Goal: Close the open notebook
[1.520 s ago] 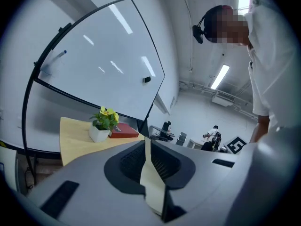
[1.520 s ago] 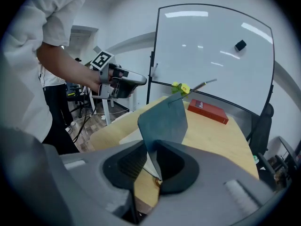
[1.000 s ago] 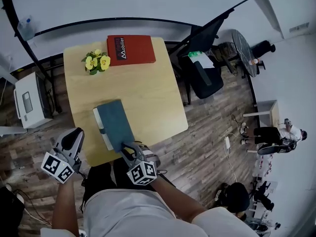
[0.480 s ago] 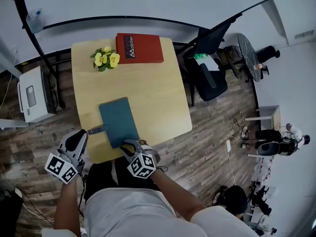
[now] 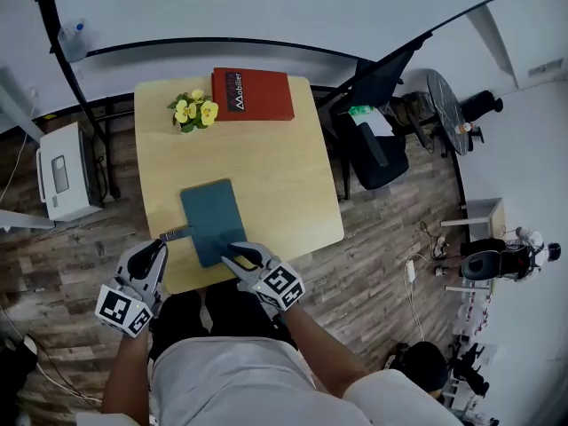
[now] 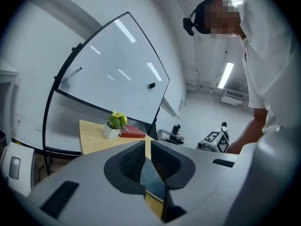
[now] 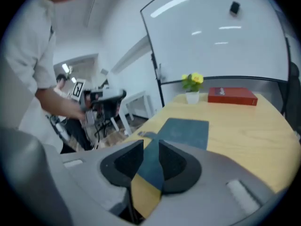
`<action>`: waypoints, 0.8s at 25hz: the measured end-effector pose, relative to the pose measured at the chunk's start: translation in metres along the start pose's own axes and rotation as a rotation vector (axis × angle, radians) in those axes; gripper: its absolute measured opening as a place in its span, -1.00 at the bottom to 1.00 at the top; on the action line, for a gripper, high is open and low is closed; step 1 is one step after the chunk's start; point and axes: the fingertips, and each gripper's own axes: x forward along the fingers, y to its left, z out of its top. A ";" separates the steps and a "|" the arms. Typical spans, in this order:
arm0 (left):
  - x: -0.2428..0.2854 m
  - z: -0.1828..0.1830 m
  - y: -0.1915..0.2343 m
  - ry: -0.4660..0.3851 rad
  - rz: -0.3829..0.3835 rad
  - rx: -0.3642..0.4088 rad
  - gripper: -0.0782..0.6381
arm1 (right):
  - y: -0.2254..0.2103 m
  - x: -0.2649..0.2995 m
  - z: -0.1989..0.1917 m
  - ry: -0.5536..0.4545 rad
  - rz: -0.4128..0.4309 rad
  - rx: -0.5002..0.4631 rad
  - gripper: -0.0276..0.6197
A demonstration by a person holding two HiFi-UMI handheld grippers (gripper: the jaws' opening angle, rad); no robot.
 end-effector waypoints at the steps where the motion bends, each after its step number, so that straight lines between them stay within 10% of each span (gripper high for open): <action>1: -0.001 0.005 -0.001 -0.012 0.020 0.023 -0.66 | -0.006 -0.009 0.018 -0.077 -0.013 0.027 -0.61; 9: -0.013 0.064 -0.042 -0.092 0.166 0.259 -0.59 | -0.018 -0.107 0.155 -0.511 -0.137 -0.109 -0.61; 20: -0.043 0.121 -0.119 -0.210 0.354 0.350 -0.19 | -0.024 -0.251 0.185 -0.646 -0.307 -0.289 -0.61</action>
